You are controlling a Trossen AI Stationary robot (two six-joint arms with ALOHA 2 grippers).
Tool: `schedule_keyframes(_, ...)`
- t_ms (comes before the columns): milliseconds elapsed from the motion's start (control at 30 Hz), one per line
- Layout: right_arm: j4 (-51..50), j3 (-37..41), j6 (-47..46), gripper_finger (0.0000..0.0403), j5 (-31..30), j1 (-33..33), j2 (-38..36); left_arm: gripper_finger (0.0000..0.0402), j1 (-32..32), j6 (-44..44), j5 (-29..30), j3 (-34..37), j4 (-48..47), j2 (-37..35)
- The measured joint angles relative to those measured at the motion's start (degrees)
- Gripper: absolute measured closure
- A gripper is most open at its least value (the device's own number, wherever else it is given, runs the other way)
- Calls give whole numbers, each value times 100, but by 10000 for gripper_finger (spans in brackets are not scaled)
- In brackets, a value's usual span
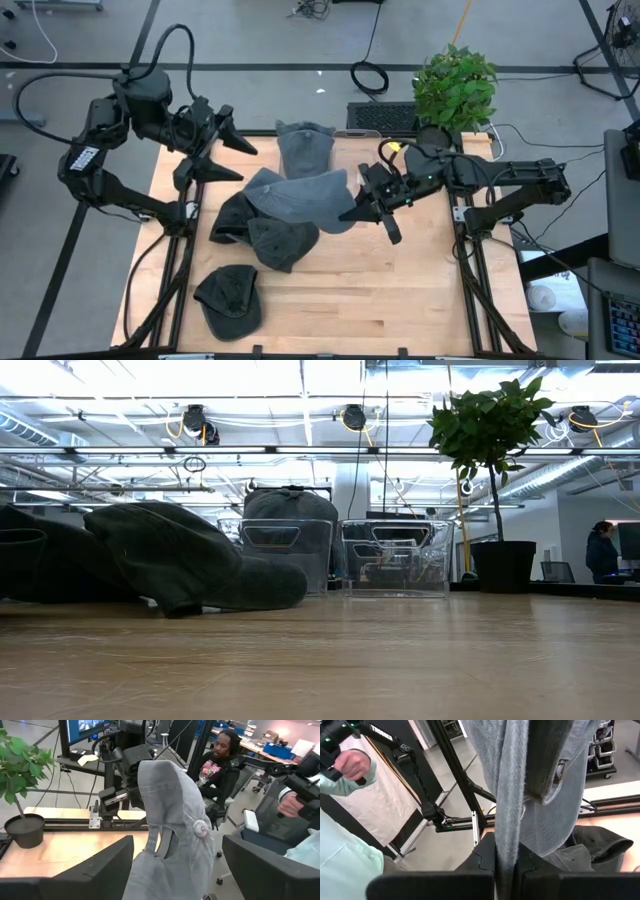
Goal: Pick & Place hat
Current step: Put the gray cap into the left transparent bin
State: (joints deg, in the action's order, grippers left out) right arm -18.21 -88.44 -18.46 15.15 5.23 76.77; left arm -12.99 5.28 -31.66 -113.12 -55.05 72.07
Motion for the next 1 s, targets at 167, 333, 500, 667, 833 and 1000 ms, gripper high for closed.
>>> schedule_keyframes(167,85,0,-59,403,-14,0,0,97,108,-11,19,-2,3,93)
schedule_keyframes(333,83,0,-57,403,-16,0,0,85,271,-3,68,0,26,307)
schedule_keyframes(500,58,0,-101,403,-12,0,0,78,432,-2,104,0,149,489)
schedule_keyframes(667,-100,0,-140,403,-14,0,0,89,636,106,120,0,271,565)
schedule_keyframes(833,-46,0,-106,403,-33,0,0,107,877,151,133,-2,245,678)
schedule_keyframes(1000,-38,0,-93,403,-29,0,0,125,1021,229,216,0,238,787)
